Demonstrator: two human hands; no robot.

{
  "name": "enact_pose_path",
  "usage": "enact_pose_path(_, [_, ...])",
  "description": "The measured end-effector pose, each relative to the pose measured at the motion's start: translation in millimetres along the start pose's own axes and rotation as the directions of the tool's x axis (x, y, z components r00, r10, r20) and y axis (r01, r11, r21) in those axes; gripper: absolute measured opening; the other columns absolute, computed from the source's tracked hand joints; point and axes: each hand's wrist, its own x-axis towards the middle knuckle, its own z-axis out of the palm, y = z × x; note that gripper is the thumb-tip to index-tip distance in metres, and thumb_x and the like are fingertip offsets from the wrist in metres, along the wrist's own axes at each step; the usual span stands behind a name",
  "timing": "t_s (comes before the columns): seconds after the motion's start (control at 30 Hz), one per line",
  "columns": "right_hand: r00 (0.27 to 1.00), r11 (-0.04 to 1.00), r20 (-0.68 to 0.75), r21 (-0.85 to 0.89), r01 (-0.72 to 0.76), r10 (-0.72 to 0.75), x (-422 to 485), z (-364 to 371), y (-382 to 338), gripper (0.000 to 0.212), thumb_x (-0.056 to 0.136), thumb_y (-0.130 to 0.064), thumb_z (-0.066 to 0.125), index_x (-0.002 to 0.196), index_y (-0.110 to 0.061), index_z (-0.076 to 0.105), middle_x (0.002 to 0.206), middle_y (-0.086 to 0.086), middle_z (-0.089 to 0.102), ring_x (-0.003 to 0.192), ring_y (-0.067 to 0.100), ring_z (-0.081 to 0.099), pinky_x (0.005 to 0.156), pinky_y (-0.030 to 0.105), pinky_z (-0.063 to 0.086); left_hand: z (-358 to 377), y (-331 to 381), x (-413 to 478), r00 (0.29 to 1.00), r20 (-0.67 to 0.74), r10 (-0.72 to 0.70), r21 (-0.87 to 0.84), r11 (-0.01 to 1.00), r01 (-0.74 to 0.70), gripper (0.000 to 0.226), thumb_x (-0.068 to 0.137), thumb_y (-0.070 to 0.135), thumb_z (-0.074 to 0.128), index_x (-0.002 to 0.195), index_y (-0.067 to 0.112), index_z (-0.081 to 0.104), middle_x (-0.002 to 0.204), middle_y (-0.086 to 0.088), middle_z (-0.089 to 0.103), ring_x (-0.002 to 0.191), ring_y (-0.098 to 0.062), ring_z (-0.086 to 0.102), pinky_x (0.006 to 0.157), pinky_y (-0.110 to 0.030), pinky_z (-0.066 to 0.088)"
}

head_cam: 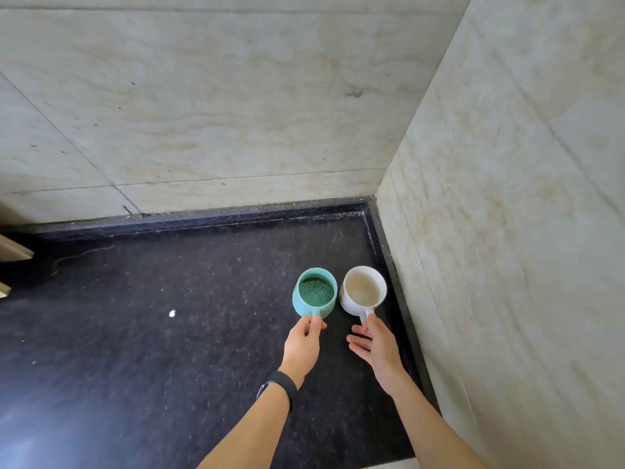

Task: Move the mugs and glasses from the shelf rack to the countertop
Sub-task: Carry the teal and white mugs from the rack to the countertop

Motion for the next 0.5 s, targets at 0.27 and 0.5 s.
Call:
enact_pose_path(0.27, [0.998, 0.997, 0.021, 0.055, 0.053, -0.055, 88.7, 29.2, -67.8, 0.025, 0.104, -0.037, 0.045, 0.114, -0.016, 0.055, 0.118, 0.022, 0.061, 0.099, 0.031, 0.067, 0.089, 0.044, 0.057, 24.0, 59.9, 82.7, 0.989, -0.125, 0.082, 0.021, 0.997, -0.08, 0.033, 0.103, 0.037, 0.042, 0.089, 0.021, 0.067, 0.094, 0.0, 0.067, 0.08, -0.007, 0.057, 0.065, -0.022, 0.043])
enact_pose_path(0.5, [0.998, 0.996, 0.034, 0.068, 0.056, -0.059, 135.3, 46.2, -105.5, 0.026, 0.104, -0.038, 0.045, 0.114, -0.017, 0.056, 0.117, 0.022, 0.061, 0.095, 0.029, 0.067, 0.092, 0.043, 0.056, 20.4, 95.2, 137.7, 0.972, -0.213, 0.103, 0.037, 0.995, -0.098, 0.037, 0.103, 0.038, 0.041, 0.091, 0.014, 0.067, 0.099, -0.008, 0.067, 0.08, -0.013, 0.058, 0.065, -0.028, 0.04])
